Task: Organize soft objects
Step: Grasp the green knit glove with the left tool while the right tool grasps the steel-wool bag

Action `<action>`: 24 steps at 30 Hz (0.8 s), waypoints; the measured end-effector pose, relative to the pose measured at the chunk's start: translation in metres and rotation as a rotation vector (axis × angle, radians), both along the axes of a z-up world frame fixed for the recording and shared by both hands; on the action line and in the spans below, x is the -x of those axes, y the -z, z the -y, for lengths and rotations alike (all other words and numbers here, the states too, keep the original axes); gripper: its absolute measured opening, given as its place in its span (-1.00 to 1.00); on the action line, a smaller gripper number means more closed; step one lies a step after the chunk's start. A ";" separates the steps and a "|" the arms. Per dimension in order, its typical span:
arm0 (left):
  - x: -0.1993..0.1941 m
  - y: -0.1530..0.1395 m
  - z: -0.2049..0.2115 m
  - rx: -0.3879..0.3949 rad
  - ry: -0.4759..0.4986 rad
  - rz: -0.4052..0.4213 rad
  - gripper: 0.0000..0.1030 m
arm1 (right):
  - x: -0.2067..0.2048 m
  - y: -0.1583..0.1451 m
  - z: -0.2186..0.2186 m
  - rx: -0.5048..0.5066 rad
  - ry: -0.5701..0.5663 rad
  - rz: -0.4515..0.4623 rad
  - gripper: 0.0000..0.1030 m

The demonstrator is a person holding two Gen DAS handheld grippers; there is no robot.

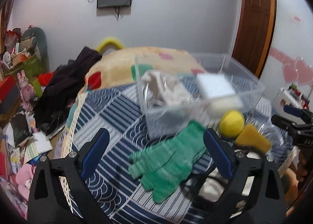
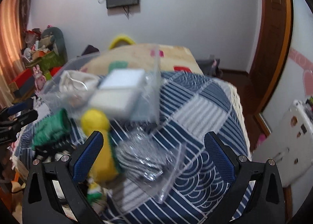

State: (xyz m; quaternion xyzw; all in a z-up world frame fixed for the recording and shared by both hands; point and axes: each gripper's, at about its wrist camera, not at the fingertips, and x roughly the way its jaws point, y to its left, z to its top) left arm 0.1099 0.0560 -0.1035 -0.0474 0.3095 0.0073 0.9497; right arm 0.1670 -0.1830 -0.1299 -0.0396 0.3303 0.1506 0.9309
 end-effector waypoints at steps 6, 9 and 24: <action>-0.005 0.030 0.003 -0.004 0.006 -0.083 0.90 | -0.003 0.025 0.020 -0.011 0.053 -0.071 0.99; -0.009 0.045 0.005 0.006 0.012 -0.130 0.90 | 0.000 0.031 0.022 -0.026 0.043 -0.090 0.98; -0.013 0.058 0.004 0.087 0.054 -0.169 -0.23 | 0.014 0.026 0.017 -0.098 -0.057 -0.079 -0.46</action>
